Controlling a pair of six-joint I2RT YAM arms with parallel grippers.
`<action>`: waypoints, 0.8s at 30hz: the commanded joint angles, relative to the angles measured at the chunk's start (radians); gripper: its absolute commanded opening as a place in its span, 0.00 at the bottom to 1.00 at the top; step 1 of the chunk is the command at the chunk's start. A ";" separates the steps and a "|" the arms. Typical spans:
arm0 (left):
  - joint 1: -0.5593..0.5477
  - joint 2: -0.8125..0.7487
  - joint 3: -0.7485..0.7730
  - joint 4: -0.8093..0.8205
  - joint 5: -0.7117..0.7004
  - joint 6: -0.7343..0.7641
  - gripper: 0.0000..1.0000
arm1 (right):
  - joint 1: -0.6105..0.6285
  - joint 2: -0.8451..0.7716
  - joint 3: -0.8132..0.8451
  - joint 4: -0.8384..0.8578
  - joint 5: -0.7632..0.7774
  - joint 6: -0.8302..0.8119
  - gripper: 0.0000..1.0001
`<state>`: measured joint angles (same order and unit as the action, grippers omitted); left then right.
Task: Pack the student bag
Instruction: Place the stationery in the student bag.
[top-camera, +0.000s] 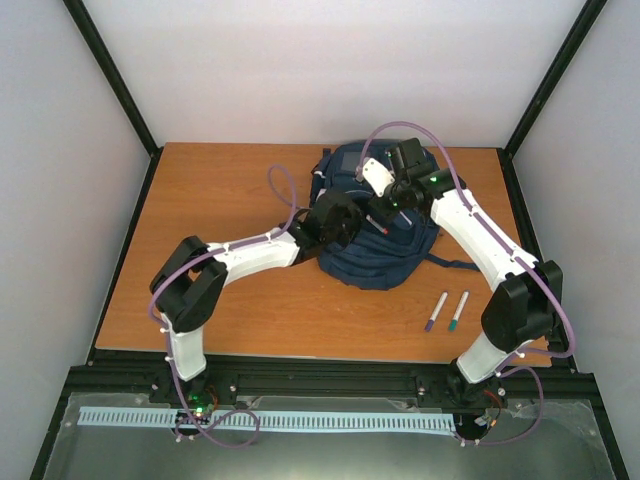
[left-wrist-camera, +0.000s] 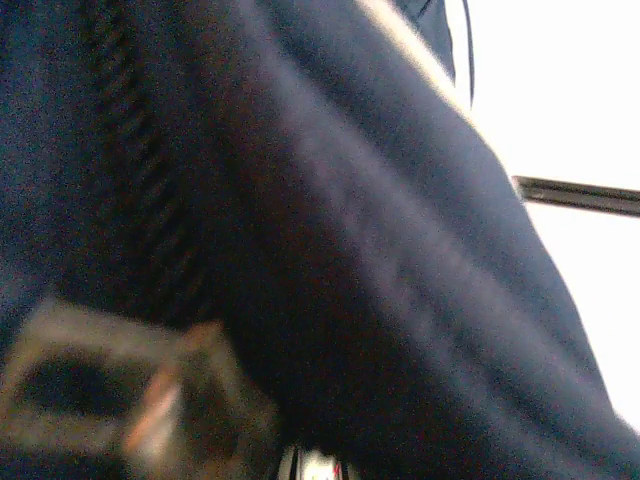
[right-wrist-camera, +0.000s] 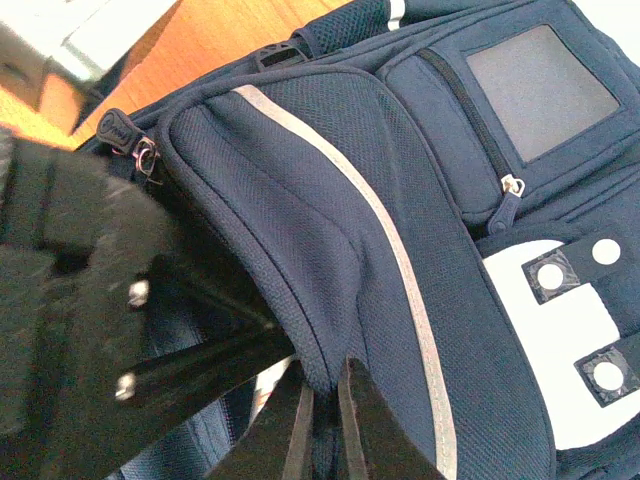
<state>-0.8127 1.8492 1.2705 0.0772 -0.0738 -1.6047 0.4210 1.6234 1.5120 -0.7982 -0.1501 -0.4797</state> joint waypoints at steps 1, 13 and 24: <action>0.022 0.049 0.093 -0.028 -0.055 -0.089 0.11 | 0.000 -0.029 0.054 0.039 -0.024 0.022 0.03; 0.023 -0.024 0.039 0.002 0.051 -0.061 0.53 | -0.001 -0.012 0.022 0.062 -0.013 0.025 0.03; 0.023 -0.252 -0.185 -0.049 0.331 -0.027 0.80 | -0.037 -0.014 -0.005 0.091 -0.013 0.020 0.03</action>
<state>-0.7986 1.6821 1.1568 0.0463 0.1394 -1.6661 0.4091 1.6234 1.4994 -0.7788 -0.1509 -0.4767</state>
